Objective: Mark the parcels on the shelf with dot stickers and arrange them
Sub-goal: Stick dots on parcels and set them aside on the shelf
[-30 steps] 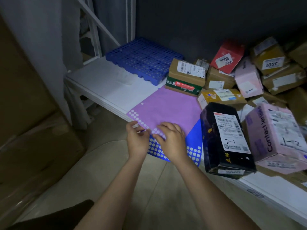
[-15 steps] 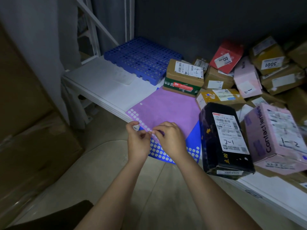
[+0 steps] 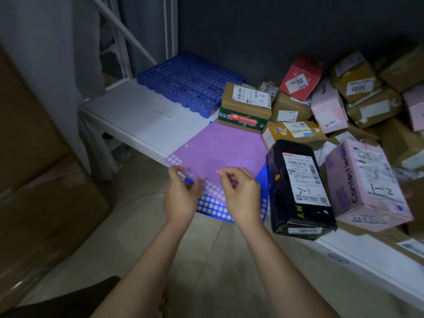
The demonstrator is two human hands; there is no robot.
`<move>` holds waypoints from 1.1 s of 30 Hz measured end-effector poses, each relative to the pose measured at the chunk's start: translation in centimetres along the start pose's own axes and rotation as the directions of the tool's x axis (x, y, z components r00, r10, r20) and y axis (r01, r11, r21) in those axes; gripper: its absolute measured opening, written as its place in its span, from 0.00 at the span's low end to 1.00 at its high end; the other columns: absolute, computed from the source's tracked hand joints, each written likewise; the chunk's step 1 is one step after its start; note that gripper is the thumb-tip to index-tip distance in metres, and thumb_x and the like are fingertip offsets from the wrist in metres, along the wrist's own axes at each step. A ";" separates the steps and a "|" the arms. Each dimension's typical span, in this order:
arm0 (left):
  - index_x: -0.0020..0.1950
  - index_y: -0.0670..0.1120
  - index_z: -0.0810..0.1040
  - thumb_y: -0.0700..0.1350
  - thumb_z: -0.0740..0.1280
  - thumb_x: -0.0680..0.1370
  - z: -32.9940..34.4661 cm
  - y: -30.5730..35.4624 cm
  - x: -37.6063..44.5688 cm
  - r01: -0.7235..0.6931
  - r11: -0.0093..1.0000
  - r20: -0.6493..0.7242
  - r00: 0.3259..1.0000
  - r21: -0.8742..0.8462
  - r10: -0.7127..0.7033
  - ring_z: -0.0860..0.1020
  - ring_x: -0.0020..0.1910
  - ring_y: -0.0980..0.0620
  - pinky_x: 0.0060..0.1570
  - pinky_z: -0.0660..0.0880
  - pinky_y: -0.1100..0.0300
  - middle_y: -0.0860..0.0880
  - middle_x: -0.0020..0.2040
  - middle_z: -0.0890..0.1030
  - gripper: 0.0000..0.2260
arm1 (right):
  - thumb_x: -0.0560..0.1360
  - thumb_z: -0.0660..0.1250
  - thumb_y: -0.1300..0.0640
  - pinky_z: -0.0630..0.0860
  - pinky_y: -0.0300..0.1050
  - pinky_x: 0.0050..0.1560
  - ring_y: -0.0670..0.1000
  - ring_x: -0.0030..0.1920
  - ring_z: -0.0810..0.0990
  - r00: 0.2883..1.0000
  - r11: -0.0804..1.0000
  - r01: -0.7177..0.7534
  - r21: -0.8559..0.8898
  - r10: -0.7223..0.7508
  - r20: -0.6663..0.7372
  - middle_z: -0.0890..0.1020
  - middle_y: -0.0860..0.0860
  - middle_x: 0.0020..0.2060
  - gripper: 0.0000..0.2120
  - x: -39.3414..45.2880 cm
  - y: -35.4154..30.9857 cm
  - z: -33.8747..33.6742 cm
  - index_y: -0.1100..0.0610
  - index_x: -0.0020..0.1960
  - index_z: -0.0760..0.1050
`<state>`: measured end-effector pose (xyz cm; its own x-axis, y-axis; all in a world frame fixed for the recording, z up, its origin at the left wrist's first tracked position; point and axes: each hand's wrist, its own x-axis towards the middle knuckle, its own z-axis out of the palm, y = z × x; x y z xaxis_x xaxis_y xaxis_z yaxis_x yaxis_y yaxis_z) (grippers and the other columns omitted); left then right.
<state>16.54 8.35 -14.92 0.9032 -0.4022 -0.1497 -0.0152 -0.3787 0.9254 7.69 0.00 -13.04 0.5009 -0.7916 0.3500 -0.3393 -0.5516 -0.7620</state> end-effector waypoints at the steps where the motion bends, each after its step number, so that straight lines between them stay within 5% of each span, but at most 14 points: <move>1: 0.54 0.54 0.63 0.51 0.68 0.75 0.0 0.4 -0.3 -0.041 0.998 0.004 0.999 0.047 0.041 0.81 0.39 0.46 0.44 0.76 0.51 0.51 0.34 0.81 0.15 | 0.75 0.69 0.60 0.73 0.34 0.39 0.44 0.34 0.76 0.999 1.000 0.030 0.003 -0.030 -0.033 0.81 0.49 0.40 0.03 -0.6 -0.4 -1.1 0.57 0.45 0.82; 5: 0.54 0.49 0.70 0.49 0.67 0.77 0.7 3.0 -2.4 -0.273 0.952 0.097 0.960 0.139 0.261 0.74 0.32 0.55 0.35 0.67 0.56 0.52 0.29 0.75 0.09 | 0.73 0.69 0.62 0.71 0.32 0.40 0.40 0.36 0.73 0.966 0.982 0.169 -0.087 -0.183 -0.182 0.80 0.48 0.39 0.03 -2.2 -0.9 -7.1 0.59 0.44 0.82; 8: 0.51 0.47 0.76 0.48 0.68 0.77 2.1 5.1 -4.5 -0.402 0.913 0.229 0.897 0.070 0.378 0.74 0.32 0.55 0.38 0.72 0.55 0.54 0.33 0.75 0.06 | 0.74 0.68 0.60 0.73 0.39 0.42 0.44 0.39 0.75 0.944 0.965 0.200 -0.169 -0.236 -0.232 0.81 0.50 0.39 0.05 -2.9 0.7 -12.1 0.60 0.44 0.82; 11: 0.54 0.46 0.80 0.48 0.69 0.76 4.1 6.4 -6.5 -0.527 0.849 0.375 0.795 0.039 0.476 0.77 0.45 0.51 0.49 0.75 0.54 0.50 0.47 0.79 0.09 | 0.75 0.65 0.56 0.73 0.41 0.44 0.45 0.43 0.75 0.940 0.946 0.169 -0.275 -0.239 -0.245 0.82 0.51 0.41 0.09 -3.3 3.3 -16.3 0.60 0.45 0.82; 16: 0.66 0.47 0.75 0.50 0.70 0.75 6.6 7.8 -9.3 -0.634 0.770 0.542 0.672 0.068 0.505 0.66 0.67 0.49 0.63 0.59 0.66 0.50 0.66 0.72 0.20 | 0.74 0.67 0.60 0.75 0.46 0.44 0.47 0.45 0.74 0.959 0.913 0.187 -0.364 -0.249 -0.133 0.81 0.54 0.41 0.07 -4.0 6.8 -18.9 0.61 0.46 0.82; 22: 0.72 0.49 0.68 0.50 0.69 0.76 7.4 7.5 -10.5 -0.679 0.719 0.618 0.631 0.148 0.469 0.61 0.70 0.52 0.65 0.59 0.64 0.55 0.72 0.65 0.25 | 0.74 0.67 0.59 0.73 0.45 0.44 0.53 0.42 0.75 0.906 0.787 0.406 -0.465 -0.413 0.093 0.80 0.52 0.41 0.07 -3.5 7.6 -18.9 0.60 0.45 0.82; 27: 0.71 0.50 0.68 0.49 0.69 0.76 7.8 7.3 -10.4 -0.672 0.718 0.605 0.651 0.179 0.458 0.64 0.68 0.51 0.63 0.61 0.61 0.56 0.72 0.66 0.24 | 0.75 0.58 0.58 0.76 0.42 0.42 0.52 0.45 0.77 0.873 0.776 0.481 -0.407 -0.382 0.304 0.81 0.50 0.45 0.15 -3.3 7.8 -20.2 0.59 0.51 0.83; 33: 0.72 0.51 0.68 0.48 0.69 0.76 8.0 7.3 -10.3 -0.676 0.716 0.611 0.645 0.175 0.460 0.64 0.69 0.50 0.65 0.60 0.60 0.55 0.73 0.65 0.24 | 0.72 0.67 0.60 0.69 0.30 0.52 0.44 0.49 0.76 0.960 0.909 0.279 -0.311 -0.263 0.094 0.82 0.50 0.47 0.09 -4.3 7.7 -20.7 0.59 0.49 0.83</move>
<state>3.70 3.05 -9.37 0.3135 -0.9425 0.1161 -0.6967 -0.1452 0.7025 -13.60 -6.26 -9.10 0.6452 -0.5905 0.4848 -0.4159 -0.8037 -0.4255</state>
